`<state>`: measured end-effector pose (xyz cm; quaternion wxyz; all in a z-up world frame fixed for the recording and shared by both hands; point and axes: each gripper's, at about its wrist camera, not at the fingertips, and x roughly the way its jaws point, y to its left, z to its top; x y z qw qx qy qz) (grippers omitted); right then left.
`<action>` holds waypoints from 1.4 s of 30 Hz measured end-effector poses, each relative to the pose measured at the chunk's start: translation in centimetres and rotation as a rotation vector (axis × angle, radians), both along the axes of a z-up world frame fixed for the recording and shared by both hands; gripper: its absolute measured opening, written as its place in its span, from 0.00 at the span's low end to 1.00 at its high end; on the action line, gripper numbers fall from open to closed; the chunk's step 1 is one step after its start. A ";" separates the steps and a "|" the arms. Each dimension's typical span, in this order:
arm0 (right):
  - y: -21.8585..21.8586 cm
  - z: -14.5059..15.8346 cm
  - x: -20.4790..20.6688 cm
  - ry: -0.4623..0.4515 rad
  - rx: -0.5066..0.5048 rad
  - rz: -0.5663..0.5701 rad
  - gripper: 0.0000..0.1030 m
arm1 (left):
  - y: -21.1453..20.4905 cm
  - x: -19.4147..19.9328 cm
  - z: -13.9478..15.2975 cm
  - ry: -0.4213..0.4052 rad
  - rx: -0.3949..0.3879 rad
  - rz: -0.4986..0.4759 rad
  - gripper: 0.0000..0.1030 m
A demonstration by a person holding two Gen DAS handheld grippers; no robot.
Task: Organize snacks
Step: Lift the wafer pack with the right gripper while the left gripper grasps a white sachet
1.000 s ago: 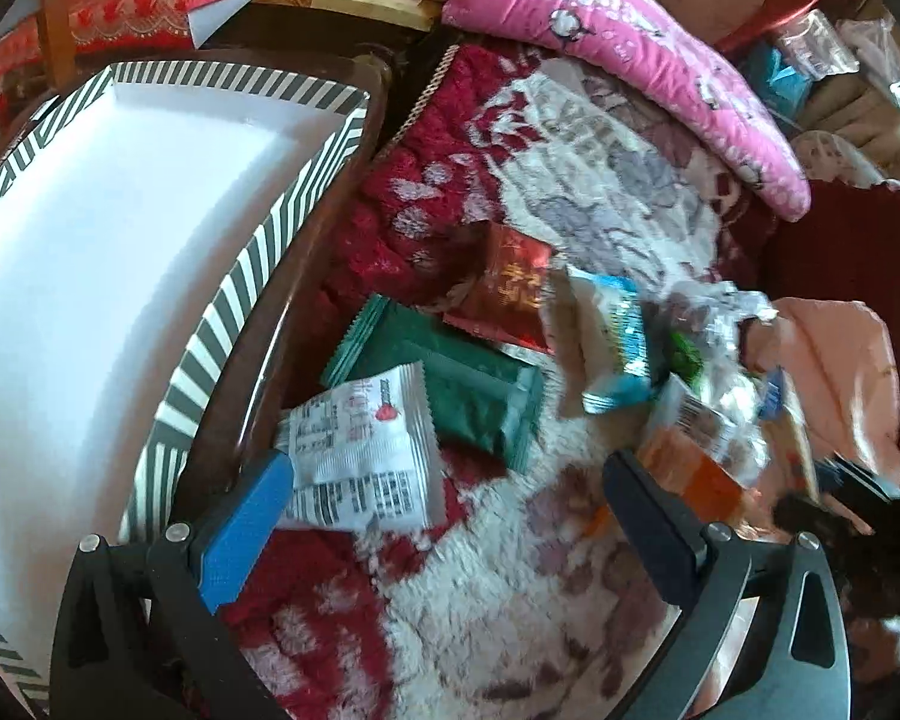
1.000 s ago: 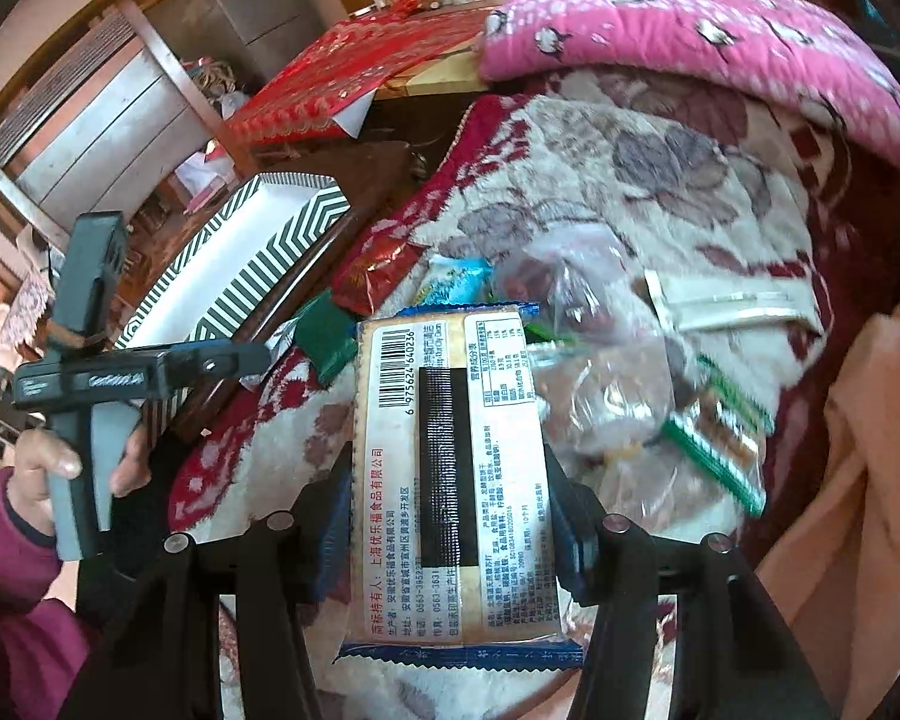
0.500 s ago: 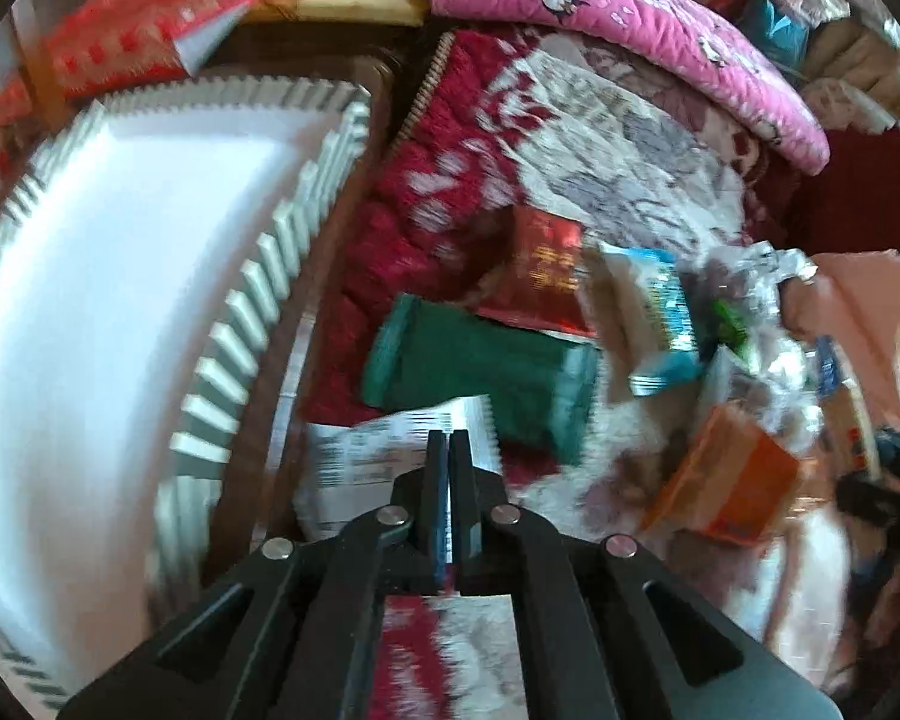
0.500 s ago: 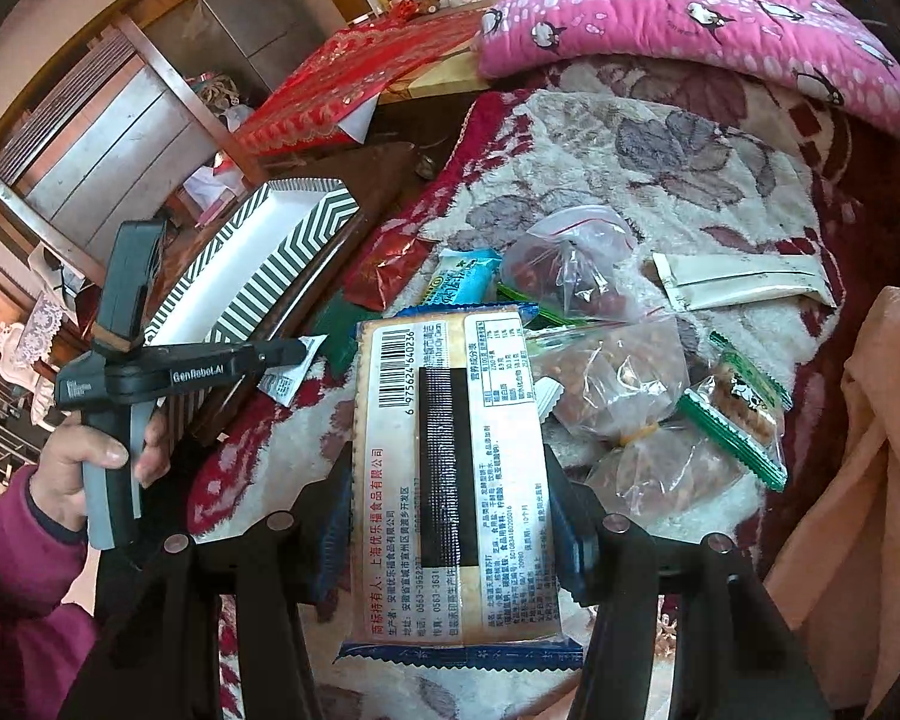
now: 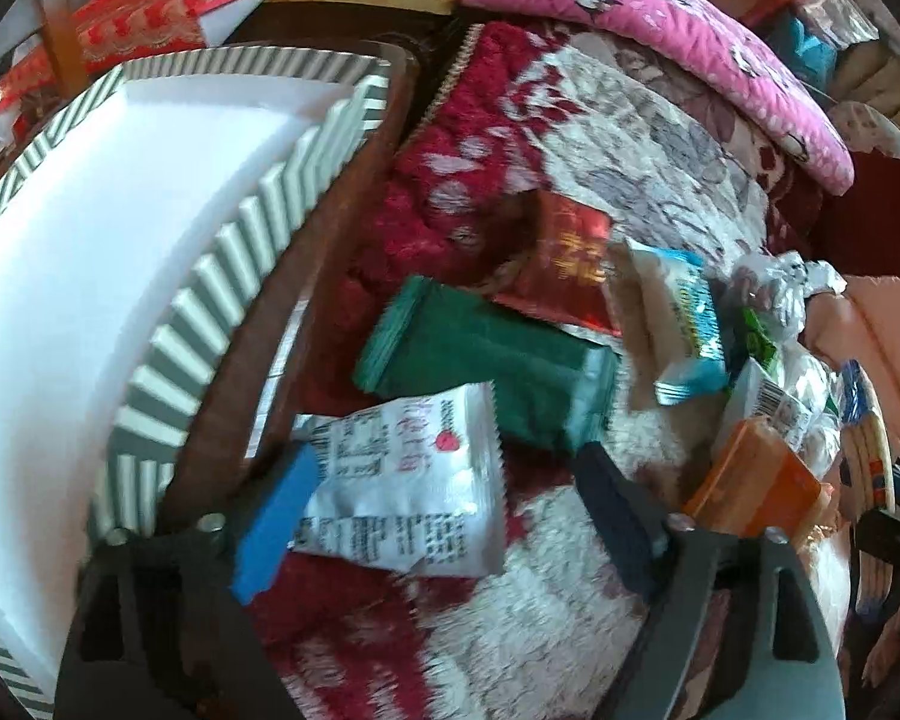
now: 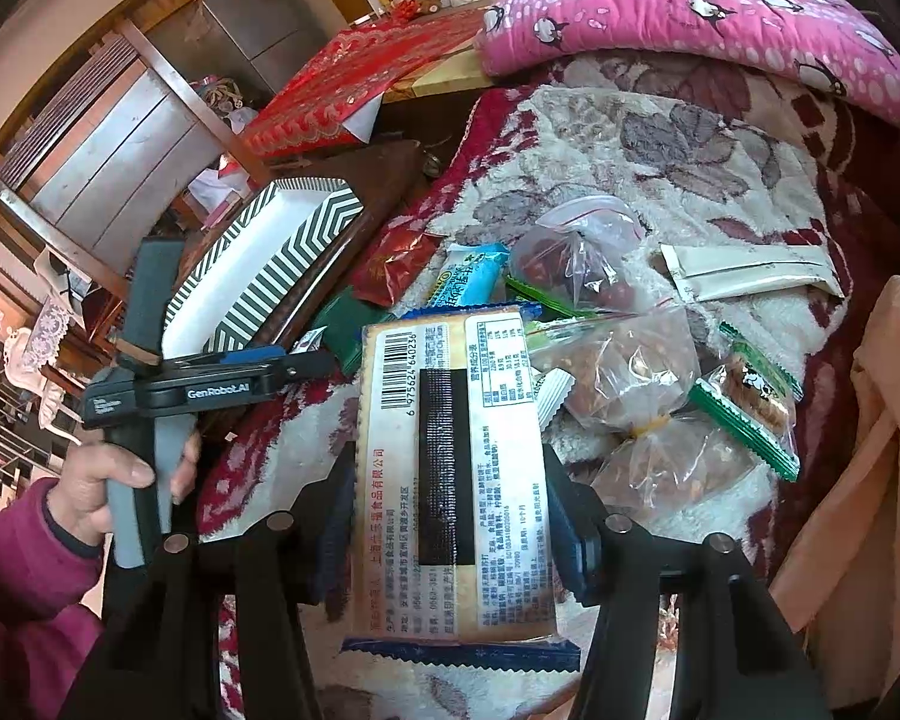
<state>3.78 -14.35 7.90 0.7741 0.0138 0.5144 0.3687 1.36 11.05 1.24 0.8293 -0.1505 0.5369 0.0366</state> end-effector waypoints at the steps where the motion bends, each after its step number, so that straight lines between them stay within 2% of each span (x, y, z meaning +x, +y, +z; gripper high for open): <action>1: 0.0 0.0 0.0 -0.001 0.001 -0.001 0.59 | -0.4 0.1 0.1 -0.002 0.003 -0.017 0.86; 2: -0.1 0.1 0.0 -0.002 0.002 -0.003 0.59 | -0.9 0.0 0.3 -0.009 -0.009 -0.046 0.86; 6: -0.3 0.3 0.1 -0.007 0.007 -0.012 0.59 | -2.8 -1.1 2.0 -0.034 -0.172 -0.219 0.85; 9: -0.5 0.5 0.2 -0.010 0.012 -0.017 0.59 | -2.7 -2.3 2.9 -0.035 -0.214 -0.247 0.83; 13: -0.5 0.8 0.0 -0.013 0.014 -0.011 0.59 | -1.1 -3.2 3.0 0.021 -0.150 -0.176 0.83; 18: 0.1 0.6 0.0 -0.010 0.021 0.006 0.59 | 0.3 -3.1 1.8 0.094 -0.131 0.028 0.83; 21: 0.0 0.9 0.0 -0.012 0.042 0.011 0.59 | 0.0 -2.5 0.8 0.139 -0.135 0.113 0.83; 27: -0.6 0.6 0.3 0.006 0.029 -0.002 0.60 | -1.3 -1.6 -0.7 0.172 -0.108 0.166 0.83; 30: -0.5 0.5 -0.7 0.009 -0.031 -0.004 0.72 | -1.4 -1.5 -0.9 0.168 -0.085 0.203 0.84; 34: 0.6 0.3 -3.3 -0.012 -0.061 0.013 0.81 | -1.1 -1.7 -1.0 0.161 -0.094 0.262 0.87; 37: 2.5 -1.2 -5.1 -0.077 -0.202 0.027 0.81 | -1.4 -1.6 -1.1 0.169 -0.067 0.272 0.88; 39: 3.2 -2.1 -5.5 -0.101 -0.241 0.017 0.81 | -1.3 -1.5 -1.2 0.170 -0.069 0.296 0.88; 41: 3.6 -3.0 -5.6 -0.115 -0.266 0.012 0.77 | -1.4 -1.1 -1.2 0.166 -0.073 0.306 0.88; 42: 3.8 -3.6 -5.6 -0.115 -0.293 0.009 0.70 | -1.4 -1.3 -1.2 0.159 -0.076 0.300 0.87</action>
